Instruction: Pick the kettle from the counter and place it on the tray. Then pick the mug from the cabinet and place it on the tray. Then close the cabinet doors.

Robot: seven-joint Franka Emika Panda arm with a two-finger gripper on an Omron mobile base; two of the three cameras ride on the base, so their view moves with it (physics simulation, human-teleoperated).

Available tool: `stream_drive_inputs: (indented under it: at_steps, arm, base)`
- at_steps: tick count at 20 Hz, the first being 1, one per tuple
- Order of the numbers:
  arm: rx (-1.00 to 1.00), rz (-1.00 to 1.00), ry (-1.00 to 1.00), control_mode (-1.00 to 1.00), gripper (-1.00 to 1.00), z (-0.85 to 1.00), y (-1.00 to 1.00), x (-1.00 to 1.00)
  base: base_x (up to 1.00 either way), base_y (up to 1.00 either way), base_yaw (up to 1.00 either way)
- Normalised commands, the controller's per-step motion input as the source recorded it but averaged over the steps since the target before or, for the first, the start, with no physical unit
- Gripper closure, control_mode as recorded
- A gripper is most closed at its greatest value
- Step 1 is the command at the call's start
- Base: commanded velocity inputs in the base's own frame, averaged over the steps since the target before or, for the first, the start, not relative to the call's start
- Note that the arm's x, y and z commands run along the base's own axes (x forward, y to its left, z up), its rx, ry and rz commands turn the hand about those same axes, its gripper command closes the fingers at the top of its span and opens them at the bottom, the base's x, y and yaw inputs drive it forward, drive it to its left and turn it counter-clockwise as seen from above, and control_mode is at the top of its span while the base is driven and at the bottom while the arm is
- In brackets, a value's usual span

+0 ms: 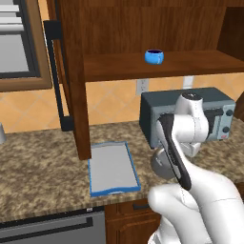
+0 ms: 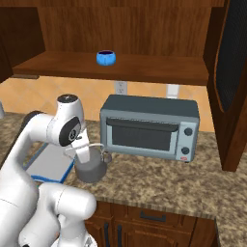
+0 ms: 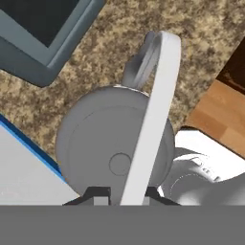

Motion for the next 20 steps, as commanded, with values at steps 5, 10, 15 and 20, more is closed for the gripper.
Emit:
stream_drive_inputs:
  at_steps: [5, 10, 15, 20]
  arm:
    - [0.0, -0.05, 0.0, -1.0, 1.0, 0.36, 0.7, 0.2]
    - [0.0, -0.05, 0.0, -1.0, 1.0, 0.26, 0.76, 0.47]
    - [0.0, -0.06, -0.01, -1.0, 1.0, 0.15, 0.68, 0.57]
    - [0.0, -0.04, 0.0, -1.0, 1.0, -0.01, 0.54, 0.66]
  base:
    - [0.0, 0.0, 0.0]
    - [0.0, 0.0, 0.0]
    - [0.0, 0.0, 0.0]
    - [0.0, 0.0, 0.0]
